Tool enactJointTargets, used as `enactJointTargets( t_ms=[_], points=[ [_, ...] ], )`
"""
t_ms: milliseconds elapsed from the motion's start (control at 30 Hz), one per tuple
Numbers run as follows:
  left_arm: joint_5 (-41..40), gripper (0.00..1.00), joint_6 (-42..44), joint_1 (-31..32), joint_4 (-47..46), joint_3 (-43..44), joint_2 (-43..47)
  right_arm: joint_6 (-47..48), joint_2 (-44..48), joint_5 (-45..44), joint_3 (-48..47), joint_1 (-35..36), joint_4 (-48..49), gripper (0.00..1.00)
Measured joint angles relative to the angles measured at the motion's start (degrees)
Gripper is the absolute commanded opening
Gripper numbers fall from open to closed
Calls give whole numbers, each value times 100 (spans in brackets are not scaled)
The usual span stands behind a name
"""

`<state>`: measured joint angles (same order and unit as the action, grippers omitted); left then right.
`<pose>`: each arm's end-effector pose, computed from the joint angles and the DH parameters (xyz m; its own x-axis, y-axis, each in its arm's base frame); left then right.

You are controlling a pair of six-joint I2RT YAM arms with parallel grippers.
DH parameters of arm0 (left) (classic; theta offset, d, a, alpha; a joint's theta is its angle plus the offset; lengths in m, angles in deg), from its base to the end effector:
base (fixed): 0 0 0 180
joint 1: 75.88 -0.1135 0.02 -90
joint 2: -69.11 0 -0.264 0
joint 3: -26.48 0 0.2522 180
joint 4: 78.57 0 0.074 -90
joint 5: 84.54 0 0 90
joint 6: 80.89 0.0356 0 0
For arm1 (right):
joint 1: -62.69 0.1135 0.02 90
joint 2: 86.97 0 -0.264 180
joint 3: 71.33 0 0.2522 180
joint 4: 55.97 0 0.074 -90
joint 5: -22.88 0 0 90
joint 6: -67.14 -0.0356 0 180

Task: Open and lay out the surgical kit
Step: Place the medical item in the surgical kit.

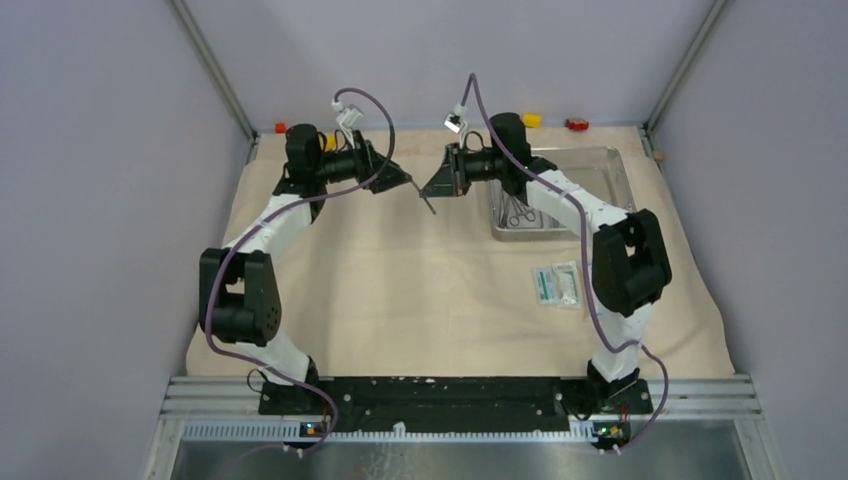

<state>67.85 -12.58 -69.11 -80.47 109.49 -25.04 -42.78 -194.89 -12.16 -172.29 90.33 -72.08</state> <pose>0.3695 -0.0756 0.3135 -0.4893 -0.1144 -0.8646 0.7989 0.3388 -0.4970 0.3749 0.2292 0.2971 -0.6445 -0.1167 -0.7557 -0.7595 0.2116 0.6151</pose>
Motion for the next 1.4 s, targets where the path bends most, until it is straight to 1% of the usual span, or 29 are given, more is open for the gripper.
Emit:
enactJointTargets(
  t_ms=[100,200,433,500,633,667,800,967,1400],
  points=[
    [87,84,-363,-2,-369,-151,-2,-380,-26,264,120,-2,518,0],
    [199,79,-763,-2,-907,-337,-2,-721,-63,452,243,-4,964,0],
    [498,61,-1827,-2,-2422,-831,-79,-1300,-205,730,409,-4,1657,0],
    [581,57,-2181,-2,-2922,-911,-190,-1447,-245,789,431,-4,1825,0],
    [717,49,-2693,-2,-3606,-1086,-358,-1687,-332,868,435,-4,2090,0],
    [728,47,-2793,-2,-3718,-1115,-387,-1738,-350,881,439,-4,2129,0],
    [776,44,-3082,-2,-4116,-1169,-398,-1923,-413,955,472,-4,2352,0],
    [798,38,-3333,-2,-4511,-1172,-472,-2076,-466,1080,472,-2,2559,0],
    [852,23,-3823,-2,-5069,-1172,-765,-2524,-595,1246,546,-2,3023,0]
  ],
)
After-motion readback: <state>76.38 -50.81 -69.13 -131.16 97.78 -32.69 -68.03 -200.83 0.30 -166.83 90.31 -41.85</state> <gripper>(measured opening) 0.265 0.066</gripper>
